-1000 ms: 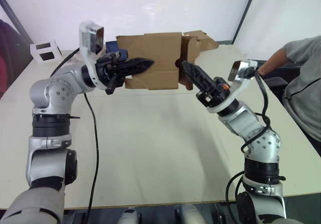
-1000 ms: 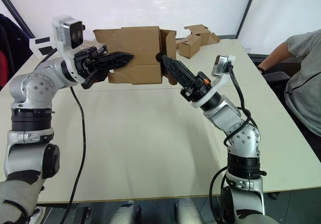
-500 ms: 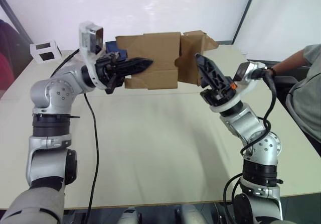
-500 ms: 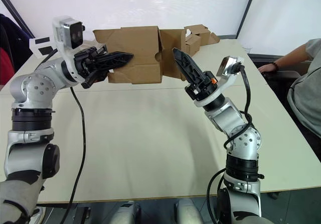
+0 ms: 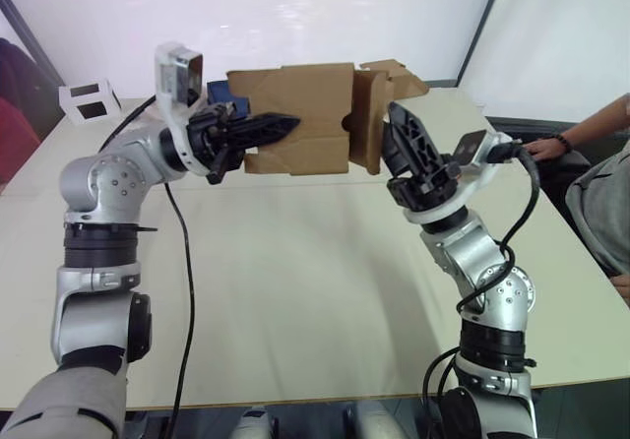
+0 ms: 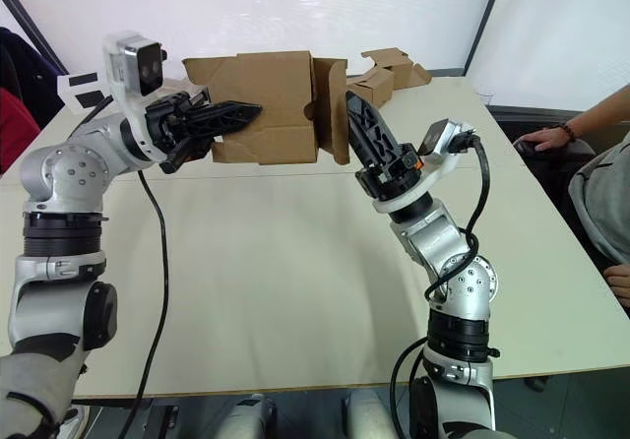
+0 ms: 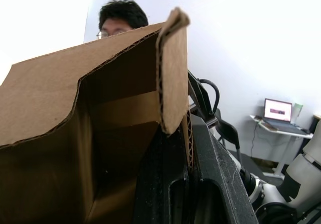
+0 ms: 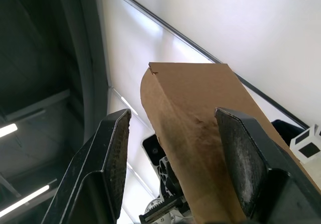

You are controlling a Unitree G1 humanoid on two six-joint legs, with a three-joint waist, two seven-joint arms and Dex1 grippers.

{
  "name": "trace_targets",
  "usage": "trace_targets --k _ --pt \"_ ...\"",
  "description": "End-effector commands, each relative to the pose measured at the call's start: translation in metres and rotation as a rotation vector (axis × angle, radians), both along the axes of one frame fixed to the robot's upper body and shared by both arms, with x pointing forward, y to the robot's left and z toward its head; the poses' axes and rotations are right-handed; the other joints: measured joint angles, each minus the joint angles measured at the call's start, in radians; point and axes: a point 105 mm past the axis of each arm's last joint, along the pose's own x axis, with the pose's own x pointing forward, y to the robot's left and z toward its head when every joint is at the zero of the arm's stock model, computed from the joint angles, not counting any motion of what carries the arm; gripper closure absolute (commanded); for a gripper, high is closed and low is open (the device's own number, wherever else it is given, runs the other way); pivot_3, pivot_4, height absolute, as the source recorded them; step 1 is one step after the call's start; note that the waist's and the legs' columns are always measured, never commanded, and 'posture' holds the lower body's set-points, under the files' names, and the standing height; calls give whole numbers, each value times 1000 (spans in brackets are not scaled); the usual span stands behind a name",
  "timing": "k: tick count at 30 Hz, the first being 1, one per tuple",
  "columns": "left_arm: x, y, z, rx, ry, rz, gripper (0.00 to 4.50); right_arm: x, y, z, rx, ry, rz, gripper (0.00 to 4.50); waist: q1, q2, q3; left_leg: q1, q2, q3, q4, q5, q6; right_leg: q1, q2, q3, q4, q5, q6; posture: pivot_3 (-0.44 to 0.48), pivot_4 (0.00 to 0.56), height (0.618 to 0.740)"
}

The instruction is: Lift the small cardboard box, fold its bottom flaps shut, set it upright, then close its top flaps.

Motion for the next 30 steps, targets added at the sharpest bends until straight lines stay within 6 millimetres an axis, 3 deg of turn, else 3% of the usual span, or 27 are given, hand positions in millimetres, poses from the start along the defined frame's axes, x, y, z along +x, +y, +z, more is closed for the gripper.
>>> trace_targets --k 1,30 --pt "-4 5 11 -17 -49 6 4500 -3 6 1 -52 -34 -11 1772 0 0 0 0 0 0 0 0 0 0 0 0 0 0 0 0 150 740" --pt "-3 2 9 -19 -49 5 4500 7 10 8 -46 -32 -84 1772 0 0 0 0 0 0 0 0 0 0 0 0 0 0 0 0 150 740"
